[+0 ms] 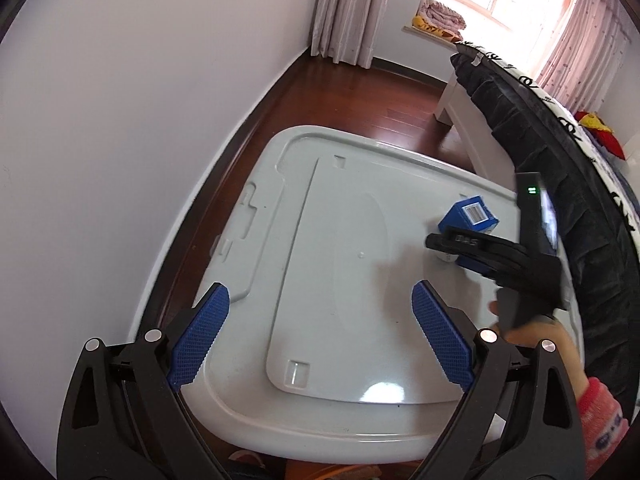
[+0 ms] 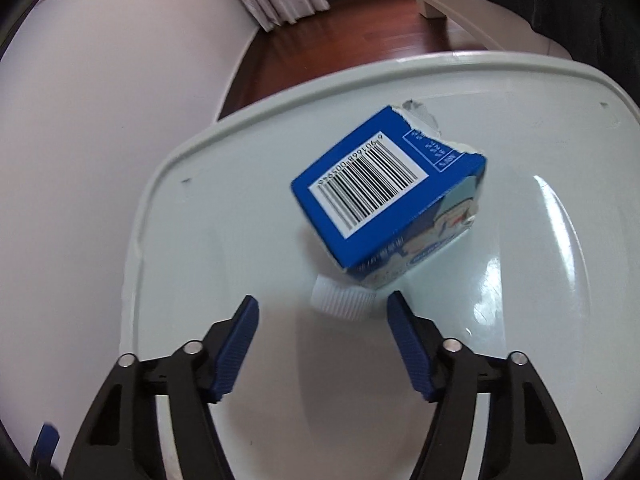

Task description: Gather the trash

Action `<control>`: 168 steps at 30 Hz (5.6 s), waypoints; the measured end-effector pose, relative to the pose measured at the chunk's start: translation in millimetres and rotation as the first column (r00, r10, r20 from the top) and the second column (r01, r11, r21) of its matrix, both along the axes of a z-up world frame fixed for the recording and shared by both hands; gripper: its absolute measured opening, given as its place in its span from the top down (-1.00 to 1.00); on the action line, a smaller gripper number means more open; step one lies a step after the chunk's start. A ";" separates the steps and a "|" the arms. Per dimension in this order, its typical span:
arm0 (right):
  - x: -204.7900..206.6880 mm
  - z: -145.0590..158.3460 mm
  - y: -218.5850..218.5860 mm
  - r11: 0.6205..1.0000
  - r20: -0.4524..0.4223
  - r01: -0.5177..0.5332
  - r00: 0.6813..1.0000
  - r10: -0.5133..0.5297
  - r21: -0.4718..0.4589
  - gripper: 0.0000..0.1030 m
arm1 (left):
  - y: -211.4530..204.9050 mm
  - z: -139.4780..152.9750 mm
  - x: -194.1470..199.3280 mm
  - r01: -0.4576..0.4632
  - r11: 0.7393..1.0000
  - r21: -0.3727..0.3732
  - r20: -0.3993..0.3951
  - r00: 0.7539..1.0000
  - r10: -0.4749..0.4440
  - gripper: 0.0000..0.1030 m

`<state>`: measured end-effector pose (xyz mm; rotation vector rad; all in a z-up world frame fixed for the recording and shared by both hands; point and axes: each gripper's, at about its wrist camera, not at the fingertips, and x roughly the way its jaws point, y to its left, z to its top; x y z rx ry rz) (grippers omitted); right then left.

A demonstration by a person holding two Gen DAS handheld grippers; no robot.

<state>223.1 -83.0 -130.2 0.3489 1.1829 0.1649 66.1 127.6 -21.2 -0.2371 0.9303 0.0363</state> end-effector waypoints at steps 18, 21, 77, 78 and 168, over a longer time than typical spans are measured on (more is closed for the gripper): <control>-65.1 67.3 -51.6 0.996 0.096 -0.078 0.993 0.075 0.032 0.39 | -11.7 0.3 0.7 0.027 1.000 0.009 0.021 0.999 -0.027 -0.75; -95.0 95.7 -75.0 0.995 0.162 -0.099 0.982 0.095 0.020 0.38 | -22.4 -0.8 1.6 0.040 0.999 0.028 0.021 0.999 -0.040 -0.75; -231.2 163.7 -121.8 0.962 0.398 -0.236 0.876 0.273 -0.139 0.38 | -131.0 -3.5 10.0 0.528 0.825 0.201 0.044 0.837 -0.546 -0.14; -236.3 165.4 -117.2 0.958 0.399 -0.247 0.871 0.287 -0.148 0.38 | -127.6 2.7 -12.7 0.526 0.817 0.237 0.035 0.836 -0.548 -0.14; -270.7 218.0 -128.0 0.954 0.575 0.067 0.809 0.119 -0.291 -0.89 | -137.1 66.1 -37.9 0.080 0.973 0.218 0.233 0.964 -0.131 -0.77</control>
